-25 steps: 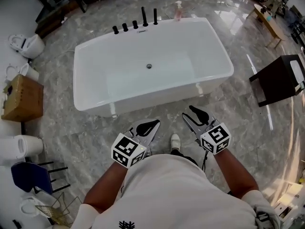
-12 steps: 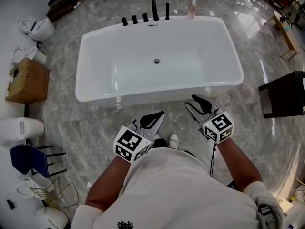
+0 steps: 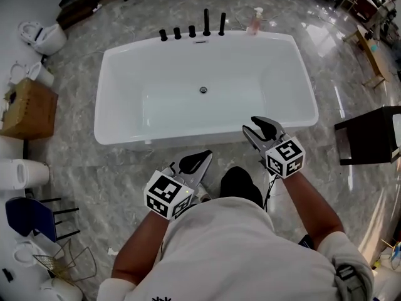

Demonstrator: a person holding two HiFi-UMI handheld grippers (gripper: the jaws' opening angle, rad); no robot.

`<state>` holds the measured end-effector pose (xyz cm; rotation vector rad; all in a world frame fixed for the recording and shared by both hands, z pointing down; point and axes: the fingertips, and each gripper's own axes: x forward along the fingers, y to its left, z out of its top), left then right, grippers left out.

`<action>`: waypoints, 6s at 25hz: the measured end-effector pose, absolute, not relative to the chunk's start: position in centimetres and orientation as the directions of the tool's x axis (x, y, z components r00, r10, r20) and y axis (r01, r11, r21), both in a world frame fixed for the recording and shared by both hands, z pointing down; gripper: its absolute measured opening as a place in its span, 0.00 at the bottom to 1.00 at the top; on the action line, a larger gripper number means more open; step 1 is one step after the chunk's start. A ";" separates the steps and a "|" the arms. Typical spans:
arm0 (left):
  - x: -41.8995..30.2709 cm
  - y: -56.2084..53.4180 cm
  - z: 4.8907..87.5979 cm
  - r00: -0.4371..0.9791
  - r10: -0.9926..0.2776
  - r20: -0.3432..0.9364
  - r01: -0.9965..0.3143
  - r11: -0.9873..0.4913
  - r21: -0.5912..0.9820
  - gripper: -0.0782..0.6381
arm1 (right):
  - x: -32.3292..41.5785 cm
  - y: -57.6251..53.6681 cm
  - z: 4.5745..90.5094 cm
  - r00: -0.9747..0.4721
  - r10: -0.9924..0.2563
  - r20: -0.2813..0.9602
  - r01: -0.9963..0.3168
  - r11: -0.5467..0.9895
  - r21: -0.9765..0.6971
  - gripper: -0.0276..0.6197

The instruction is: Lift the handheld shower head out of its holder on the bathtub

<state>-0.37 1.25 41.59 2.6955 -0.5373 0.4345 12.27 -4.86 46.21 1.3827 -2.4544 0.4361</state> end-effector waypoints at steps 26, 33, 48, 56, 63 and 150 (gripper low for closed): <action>9.2 -22.5 46.6 0.651 -0.574 0.497 -0.746 -0.606 0.278 0.12 | 28.5 -46.2 60.6 -0.541 -0.665 0.515 -0.802 0.593 -0.077 0.30; 10.3 -25.1 48.1 0.619 -0.570 0.541 -0.772 -0.569 0.284 0.12 | 31.0 -56.6 65.1 -0.499 -0.687 0.529 -0.833 0.548 -0.075 0.31; 10.7 -29.3 52.5 0.617 -0.541 0.572 -0.775 -0.544 0.321 0.12 | 32.8 -71.3 73.0 -0.390 -0.720 0.574 -0.903 0.422 -0.084 0.33; 9.5 -31.7 54.8 0.622 -0.544 0.564 -0.774 -0.535 0.338 0.12 | 32.3 -76.8 75.8 -0.362 -0.734 0.574 -0.923 0.370 -0.108 0.38; 8.9 -32.2 56.8 0.620 -0.537 0.572 -0.777 -0.518 0.357 0.12 | 31.8 -79.4 78.0 -0.340 -0.735 0.587 -0.934 0.338 -0.118 0.38; 6.4 -18.4 46.1 0.686 -0.553 0.473 -0.717 -0.624 0.309 0.12 | 29.5 -62.8 47.1 -0.407 -0.843 0.353 -0.881 0.464 0.094 0.27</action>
